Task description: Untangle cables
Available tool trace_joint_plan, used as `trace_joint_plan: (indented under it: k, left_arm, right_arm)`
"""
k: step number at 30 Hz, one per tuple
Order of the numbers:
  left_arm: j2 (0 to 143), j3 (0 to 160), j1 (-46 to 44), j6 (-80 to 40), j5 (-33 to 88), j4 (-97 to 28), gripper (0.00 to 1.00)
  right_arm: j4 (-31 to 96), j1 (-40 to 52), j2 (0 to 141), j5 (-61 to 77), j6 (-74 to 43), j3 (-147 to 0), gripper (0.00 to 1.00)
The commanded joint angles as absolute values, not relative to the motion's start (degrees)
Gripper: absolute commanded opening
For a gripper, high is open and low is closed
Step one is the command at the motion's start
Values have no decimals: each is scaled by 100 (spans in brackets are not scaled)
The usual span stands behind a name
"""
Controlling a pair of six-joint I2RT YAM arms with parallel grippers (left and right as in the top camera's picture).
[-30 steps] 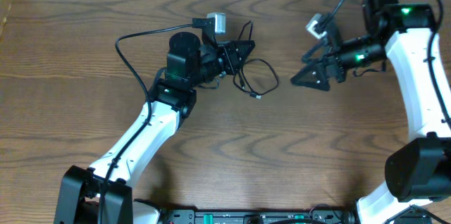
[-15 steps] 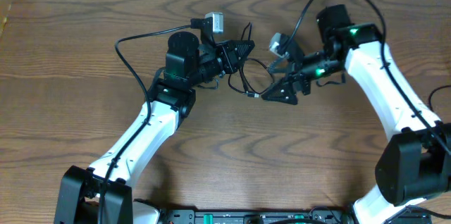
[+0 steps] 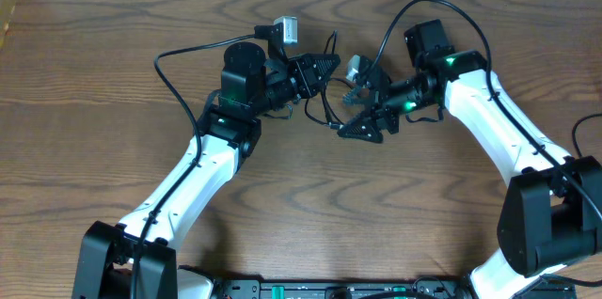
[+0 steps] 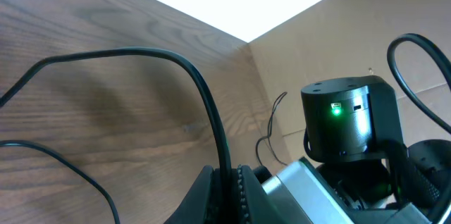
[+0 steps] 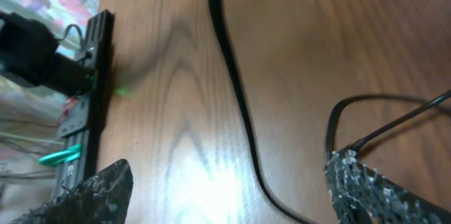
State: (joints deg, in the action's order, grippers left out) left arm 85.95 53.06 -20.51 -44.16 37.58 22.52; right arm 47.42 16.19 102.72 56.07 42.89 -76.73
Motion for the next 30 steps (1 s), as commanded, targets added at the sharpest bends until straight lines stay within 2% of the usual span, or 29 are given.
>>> trace_joint_plan:
  k: [1, 19, 30]
  left_arm:
    - [8506, 5336, -2032, -4648, 3793, 2283, 7]
    - [8248, 5336, -2029, -5137, 2987, 2281, 8]
    - [8243, 5336, -2032, -5413, 2888, 2141, 8]
  right_arm:
    - [4491, 1715, 10276, 5804, 4021, -7609, 83]
    - [3489, 1831, 10276, 6211, 3577, -7605, 71]
    - [3013, 1833, 10276, 6429, 3242, -7605, 67]
